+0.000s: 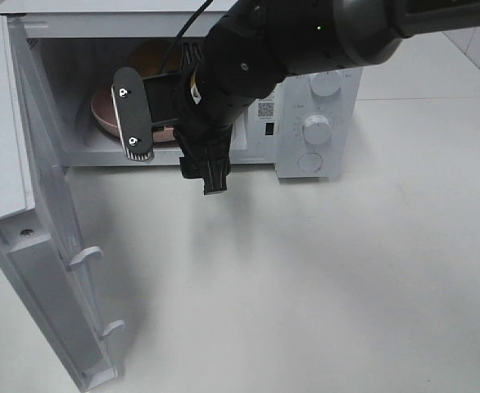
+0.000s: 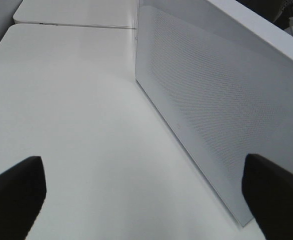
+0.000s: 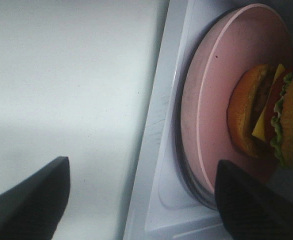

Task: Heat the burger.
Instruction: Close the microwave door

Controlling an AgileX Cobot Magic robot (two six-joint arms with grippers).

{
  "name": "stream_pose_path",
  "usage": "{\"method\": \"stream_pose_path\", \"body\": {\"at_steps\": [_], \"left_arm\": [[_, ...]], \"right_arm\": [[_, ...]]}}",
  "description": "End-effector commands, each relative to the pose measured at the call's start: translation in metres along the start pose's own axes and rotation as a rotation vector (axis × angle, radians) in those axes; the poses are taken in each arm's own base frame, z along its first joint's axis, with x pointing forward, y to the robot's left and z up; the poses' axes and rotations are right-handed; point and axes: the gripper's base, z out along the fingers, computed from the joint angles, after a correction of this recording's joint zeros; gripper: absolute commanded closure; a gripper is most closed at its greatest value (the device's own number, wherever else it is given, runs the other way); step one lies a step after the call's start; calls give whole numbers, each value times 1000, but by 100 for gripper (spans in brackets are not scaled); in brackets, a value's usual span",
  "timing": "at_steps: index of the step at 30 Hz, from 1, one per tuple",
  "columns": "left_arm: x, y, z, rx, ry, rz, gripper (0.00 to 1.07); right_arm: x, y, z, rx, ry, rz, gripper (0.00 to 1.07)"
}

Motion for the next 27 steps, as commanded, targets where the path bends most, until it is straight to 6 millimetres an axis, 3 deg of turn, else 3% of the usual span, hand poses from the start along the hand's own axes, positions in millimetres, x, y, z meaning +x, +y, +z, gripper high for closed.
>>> {"method": "stream_pose_path", "body": {"at_steps": [1,15,27], "left_arm": [[2,-1,-2,3,-11,3,7],[2,-1,-2,3,-11,3,7],[2,-1,-2,3,-11,3,7]], "right_arm": [[1,1,-14,24,-25,23,31],[25,37,-64,16,-43,72,31],[51,79,-112,10,-53,259,31]]}}
